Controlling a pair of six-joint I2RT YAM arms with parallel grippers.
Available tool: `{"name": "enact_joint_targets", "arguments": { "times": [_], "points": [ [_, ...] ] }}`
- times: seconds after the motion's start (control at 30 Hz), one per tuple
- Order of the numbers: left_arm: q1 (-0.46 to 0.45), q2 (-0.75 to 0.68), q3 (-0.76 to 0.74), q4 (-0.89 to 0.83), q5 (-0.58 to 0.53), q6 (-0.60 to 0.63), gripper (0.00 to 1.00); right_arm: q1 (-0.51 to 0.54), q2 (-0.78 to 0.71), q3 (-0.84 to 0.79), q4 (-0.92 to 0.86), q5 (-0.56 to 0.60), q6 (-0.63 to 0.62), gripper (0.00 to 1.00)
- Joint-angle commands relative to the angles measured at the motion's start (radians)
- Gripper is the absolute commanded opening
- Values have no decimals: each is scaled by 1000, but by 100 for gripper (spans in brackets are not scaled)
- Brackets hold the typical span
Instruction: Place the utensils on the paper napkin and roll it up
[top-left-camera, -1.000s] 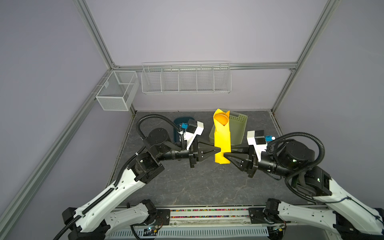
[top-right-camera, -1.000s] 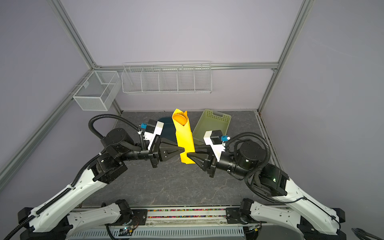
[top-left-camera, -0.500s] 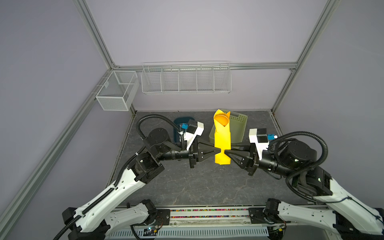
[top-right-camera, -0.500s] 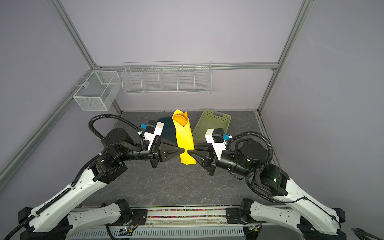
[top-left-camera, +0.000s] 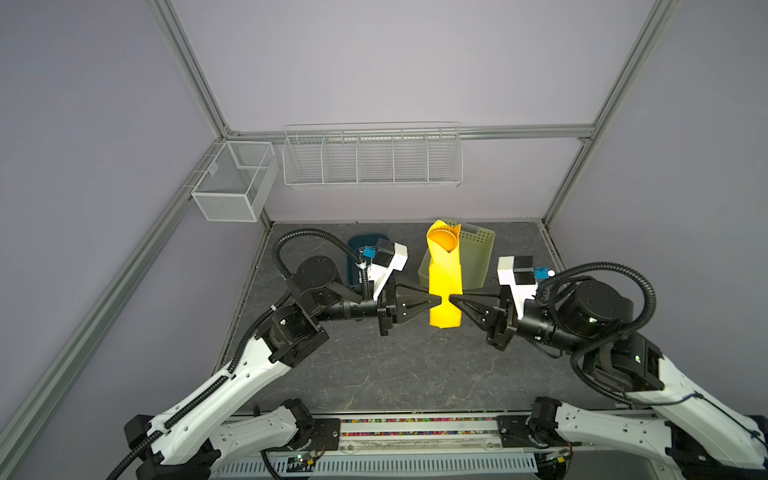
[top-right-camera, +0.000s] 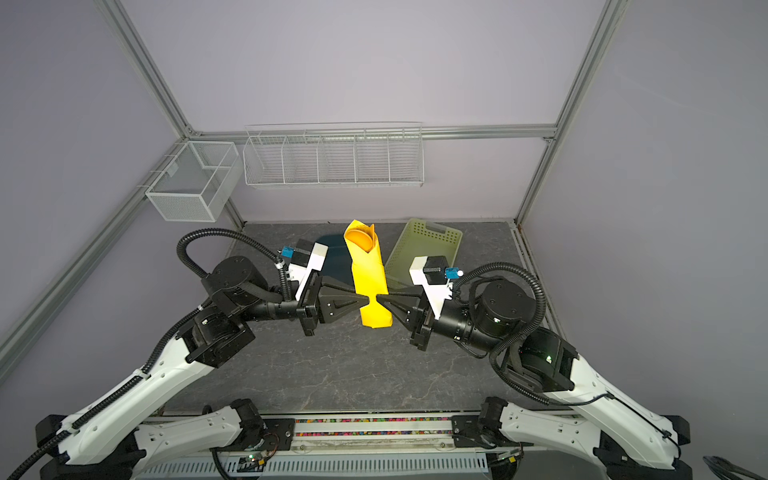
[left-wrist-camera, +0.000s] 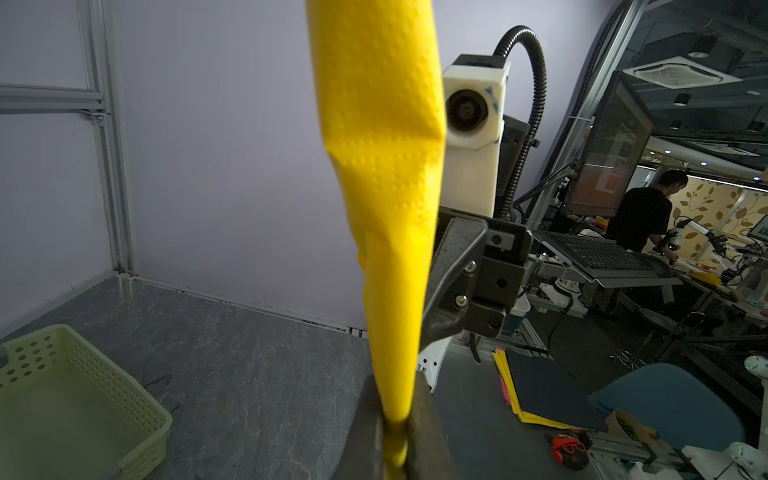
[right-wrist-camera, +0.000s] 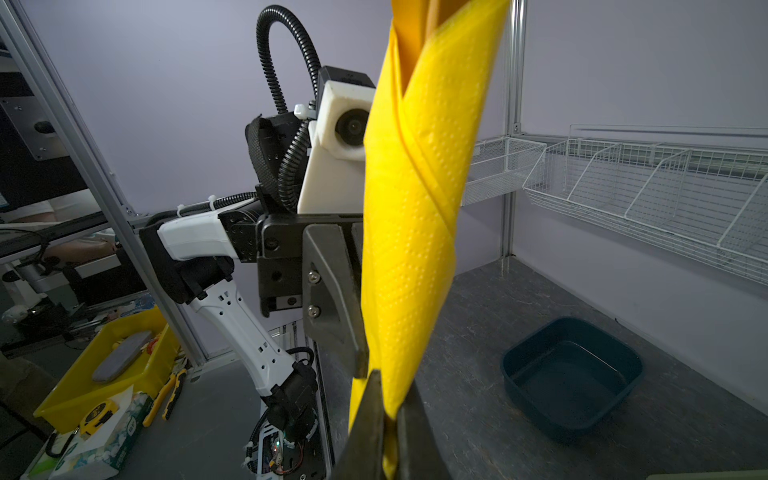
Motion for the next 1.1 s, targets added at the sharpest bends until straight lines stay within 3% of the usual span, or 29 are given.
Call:
{"name": "enact_joint_targets", "arguments": {
  "times": [0.0, 0.1, 0.23, 0.5, 0.67, 1.07],
  "points": [
    [2, -10, 14, -4, -22, 21, 9, 4, -1, 18, 38, 10, -19, 7],
    [2, -22, 14, -23, -61, 32, 21, 4, -7, 15, 37, 20, -24, 7],
    [2, -48, 11, -63, -138, 57, 28, 3, -13, 6, 43, 54, -38, 7],
    [3, -140, 19, -246, -383, 112, 29, -38, 31, 25, 0, 130, -81, 6],
    [16, -176, 25, -378, -578, 134, 30, -140, 88, 28, -5, 89, -64, 6],
    [264, -108, 70, -560, -606, 259, 32, -488, 274, -37, 123, -124, 120, 6]
  ]
}}
